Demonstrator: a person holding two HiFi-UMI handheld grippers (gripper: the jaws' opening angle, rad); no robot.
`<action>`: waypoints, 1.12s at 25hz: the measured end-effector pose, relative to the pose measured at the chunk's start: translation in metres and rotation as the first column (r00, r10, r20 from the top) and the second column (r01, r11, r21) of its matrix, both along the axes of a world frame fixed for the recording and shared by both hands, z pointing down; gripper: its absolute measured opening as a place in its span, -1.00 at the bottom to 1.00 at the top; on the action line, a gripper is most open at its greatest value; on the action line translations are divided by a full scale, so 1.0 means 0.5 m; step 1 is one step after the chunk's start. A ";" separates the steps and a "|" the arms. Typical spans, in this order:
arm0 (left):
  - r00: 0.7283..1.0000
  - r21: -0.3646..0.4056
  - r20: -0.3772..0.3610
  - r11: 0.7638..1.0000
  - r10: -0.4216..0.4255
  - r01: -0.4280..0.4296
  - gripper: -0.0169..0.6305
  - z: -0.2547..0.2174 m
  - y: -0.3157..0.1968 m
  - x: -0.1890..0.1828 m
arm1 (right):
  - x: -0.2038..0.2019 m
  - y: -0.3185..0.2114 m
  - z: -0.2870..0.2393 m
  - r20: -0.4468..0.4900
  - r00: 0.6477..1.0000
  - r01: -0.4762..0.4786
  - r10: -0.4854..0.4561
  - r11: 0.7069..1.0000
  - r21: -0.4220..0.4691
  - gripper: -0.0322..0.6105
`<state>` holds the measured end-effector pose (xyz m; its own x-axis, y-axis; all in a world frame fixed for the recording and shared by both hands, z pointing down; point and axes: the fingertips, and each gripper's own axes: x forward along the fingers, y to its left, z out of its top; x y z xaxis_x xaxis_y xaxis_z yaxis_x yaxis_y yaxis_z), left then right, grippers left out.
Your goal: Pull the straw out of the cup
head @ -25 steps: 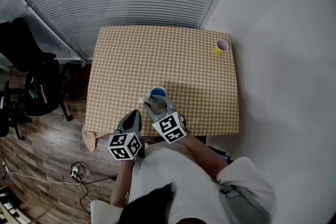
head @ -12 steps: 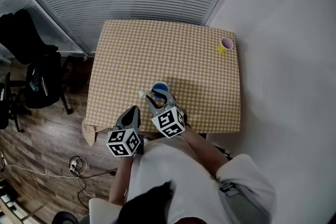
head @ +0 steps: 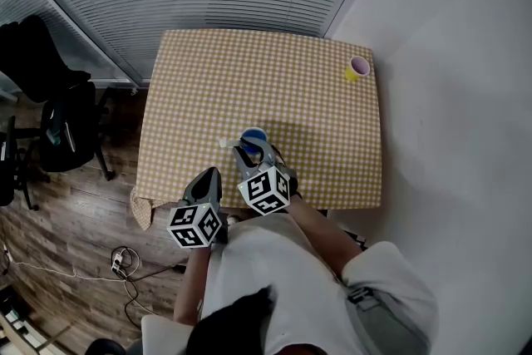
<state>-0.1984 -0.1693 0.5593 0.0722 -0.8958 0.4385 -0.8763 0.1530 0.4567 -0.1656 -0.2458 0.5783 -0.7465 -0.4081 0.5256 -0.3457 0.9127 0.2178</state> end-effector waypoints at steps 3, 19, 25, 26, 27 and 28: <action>1.000 -0.002 -0.004 1.000 -0.001 0.001 -0.91 -0.001 -0.001 -0.004 | 0.001 -0.005 -0.002 -0.002 1.000 -0.015 0.015 1.000 0.002 -0.67; 0.999 -0.004 -0.030 1.000 0.020 -0.021 -0.91 0.008 -0.002 -0.005 | 0.008 -0.002 -0.027 0.057 0.996 -0.062 0.064 0.998 -0.025 -0.72; 0.999 0.000 -0.039 1.000 0.012 -0.012 -0.91 0.010 0.003 -0.005 | 0.019 -0.002 -0.045 0.097 0.993 -0.064 0.063 0.998 0.008 -0.72; 0.999 0.002 -0.040 1.000 0.009 -0.009 -0.91 0.011 0.005 -0.007 | 0.019 -0.002 -0.048 0.104 0.993 -0.065 0.063 0.998 0.012 -0.72; 0.999 0.003 -0.040 1.000 0.007 -0.007 -0.91 0.011 0.007 -0.010 | 0.020 -0.001 -0.051 0.110 0.992 -0.066 0.064 0.998 0.015 -0.72; 0.999 0.006 -0.040 1.000 0.005 -0.005 -0.91 0.010 0.010 -0.011 | 0.022 0.001 -0.053 0.115 0.991 -0.069 0.067 0.997 0.016 -0.72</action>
